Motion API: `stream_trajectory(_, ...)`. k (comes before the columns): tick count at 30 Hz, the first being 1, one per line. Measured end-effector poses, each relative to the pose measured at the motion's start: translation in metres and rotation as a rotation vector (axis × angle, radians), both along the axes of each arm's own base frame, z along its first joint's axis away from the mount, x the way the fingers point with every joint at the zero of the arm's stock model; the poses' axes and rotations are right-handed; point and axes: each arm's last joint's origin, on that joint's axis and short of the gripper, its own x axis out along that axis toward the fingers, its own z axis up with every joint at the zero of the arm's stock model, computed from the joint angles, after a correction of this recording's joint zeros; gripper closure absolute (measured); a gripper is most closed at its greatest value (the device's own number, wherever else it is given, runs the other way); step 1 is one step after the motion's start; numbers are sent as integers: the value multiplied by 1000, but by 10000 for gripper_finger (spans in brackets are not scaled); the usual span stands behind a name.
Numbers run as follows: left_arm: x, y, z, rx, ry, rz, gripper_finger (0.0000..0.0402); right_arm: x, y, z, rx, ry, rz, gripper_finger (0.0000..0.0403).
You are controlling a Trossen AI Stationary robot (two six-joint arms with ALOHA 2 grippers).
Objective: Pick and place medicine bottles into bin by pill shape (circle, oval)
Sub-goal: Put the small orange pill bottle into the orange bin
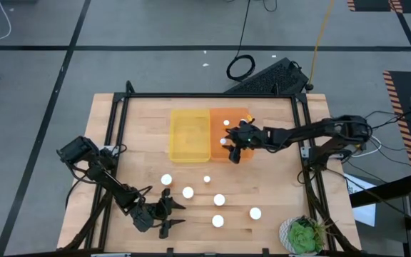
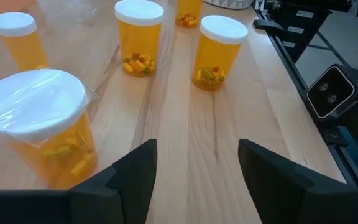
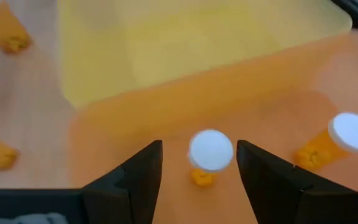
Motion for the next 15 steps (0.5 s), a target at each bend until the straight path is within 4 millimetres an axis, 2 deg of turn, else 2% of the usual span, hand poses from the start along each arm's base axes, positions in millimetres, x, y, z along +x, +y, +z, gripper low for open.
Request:
stream_trajectory(10, 0, 0, 0, -1, 0, 0, 172, -13, 26, 39, 25, -118, 62, 202)
stream_trajectory(15, 0, 0, 0, -1, 0, 0, 172, -17, 41, 49, 36, -163, 78, 202)
